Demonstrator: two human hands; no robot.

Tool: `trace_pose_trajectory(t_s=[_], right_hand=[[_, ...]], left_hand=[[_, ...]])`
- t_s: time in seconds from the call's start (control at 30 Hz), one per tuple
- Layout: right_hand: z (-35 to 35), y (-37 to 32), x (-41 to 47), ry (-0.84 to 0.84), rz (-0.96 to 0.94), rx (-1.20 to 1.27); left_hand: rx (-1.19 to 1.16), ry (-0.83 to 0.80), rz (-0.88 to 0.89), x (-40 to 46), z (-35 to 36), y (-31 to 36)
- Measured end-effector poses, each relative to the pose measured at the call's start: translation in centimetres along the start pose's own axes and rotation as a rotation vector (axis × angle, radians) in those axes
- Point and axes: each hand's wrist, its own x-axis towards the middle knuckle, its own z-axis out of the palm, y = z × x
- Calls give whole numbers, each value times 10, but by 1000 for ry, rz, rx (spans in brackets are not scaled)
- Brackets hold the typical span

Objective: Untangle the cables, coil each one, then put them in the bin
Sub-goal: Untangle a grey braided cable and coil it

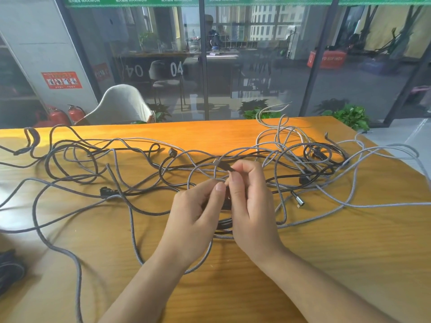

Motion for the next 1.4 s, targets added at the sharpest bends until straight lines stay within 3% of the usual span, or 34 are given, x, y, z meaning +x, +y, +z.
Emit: trace_pose_trajectory(t_s=[0.43, 0.63, 0.8, 0.9, 1.03, 1.4], right_hand=[[-5, 4, 11, 179, 332, 252], [-7, 7, 14, 60, 420, 413], [-26, 19, 25, 39, 448, 271], [-35, 28, 30, -107, 481, 181], [-30, 26, 29, -301, 386, 22], [-33, 22, 25, -605, 505, 375]], left_hand=[[-179, -13, -33, -1, 11, 0], [-148, 80, -61, 2, 2, -3], [-357, 187, -183, 7, -13, -5], [-511, 192, -222, 10, -13, -2], [-493, 175, -229, 8, -9, 0], [-327, 255, -239, 11, -18, -4]])
